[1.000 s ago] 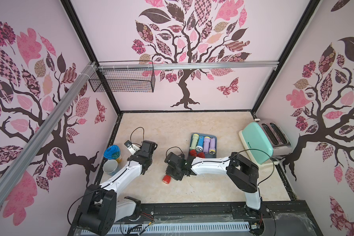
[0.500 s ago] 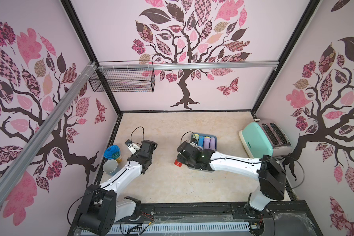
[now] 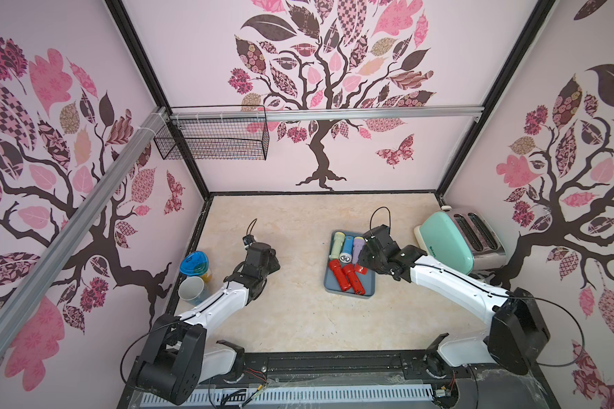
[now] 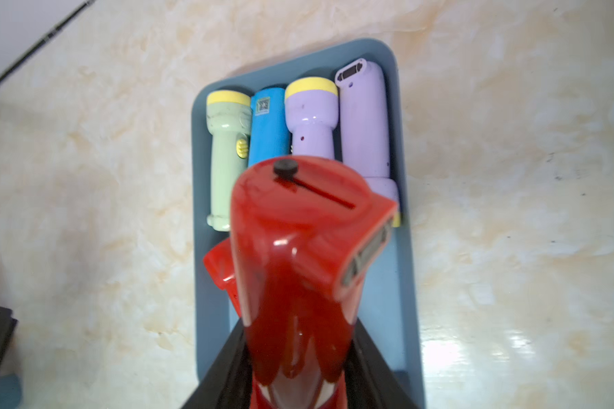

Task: Put the flashlights into the storage boxes
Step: Place the flashlight at the storage box.

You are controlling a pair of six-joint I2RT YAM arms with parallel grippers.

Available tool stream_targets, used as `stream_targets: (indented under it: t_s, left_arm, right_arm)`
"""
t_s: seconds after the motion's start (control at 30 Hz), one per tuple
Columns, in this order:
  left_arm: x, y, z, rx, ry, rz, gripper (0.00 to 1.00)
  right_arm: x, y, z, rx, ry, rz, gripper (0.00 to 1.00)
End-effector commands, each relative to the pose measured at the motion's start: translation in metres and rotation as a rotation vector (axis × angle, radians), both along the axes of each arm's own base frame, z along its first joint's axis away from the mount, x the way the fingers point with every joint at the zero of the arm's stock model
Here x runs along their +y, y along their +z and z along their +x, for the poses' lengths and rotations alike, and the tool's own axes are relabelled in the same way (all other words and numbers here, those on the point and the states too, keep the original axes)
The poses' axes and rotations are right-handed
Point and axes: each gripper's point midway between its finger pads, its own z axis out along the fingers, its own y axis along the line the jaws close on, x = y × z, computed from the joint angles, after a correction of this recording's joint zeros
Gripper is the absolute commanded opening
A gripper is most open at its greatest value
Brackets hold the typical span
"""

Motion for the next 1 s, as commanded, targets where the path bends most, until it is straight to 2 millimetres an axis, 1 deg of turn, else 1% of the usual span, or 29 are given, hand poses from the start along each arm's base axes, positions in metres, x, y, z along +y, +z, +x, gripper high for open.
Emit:
stream_targets:
  t_s: [0.0, 0.17, 0.33, 0.4, 0.5, 0.6, 0.7, 0.87, 0.97]
  left_arm:
    - [-0.032, 0.002, 0.003, -0.021, -0.142, -0.014, 0.39]
    - [-0.046, -0.007, 0.004, 0.012, -0.188, -0.034, 0.38]
    - [-0.05, -0.013, 0.001, 0.028, -0.193, -0.045, 0.38]
    - [-0.055, -0.015, -0.001, 0.036, -0.2, -0.069, 0.38]
    - [-0.067, -0.018, -0.007, 0.042, -0.218, -0.117, 0.38]
    - [-0.079, -0.018, -0.011, 0.04, -0.246, -0.147, 0.38]
    - [-0.085, -0.021, -0.013, 0.05, -0.263, -0.142, 0.38]
    - [-0.096, -0.022, -0.011, 0.041, -0.284, -0.188, 0.38]
    - [-0.105, -0.021, -0.014, 0.037, -0.301, -0.184, 0.37]
  right_arm:
    - [-0.012, -0.007, -0.014, 0.034, 0.13, -0.156, 0.35]
    - [-0.022, -0.029, -0.017, 0.097, 0.18, -0.278, 0.38]
    - [-0.021, -0.045, -0.018, 0.137, 0.213, -0.307, 0.39]
    - [-0.022, -0.051, -0.02, 0.163, 0.197, -0.305, 0.38]
    - [-0.029, -0.055, -0.022, 0.206, 0.12, -0.316, 0.39]
    - [-0.028, -0.058, -0.022, 0.216, 0.073, -0.29, 0.41]
    - [-0.02, -0.064, -0.022, 0.221, 0.061, -0.231, 0.4]
    - [0.003, -0.074, -0.028, 0.271, 0.078, -0.105, 0.39]
    - [0.011, -0.075, -0.028, 0.27, 0.071, -0.044, 0.39]
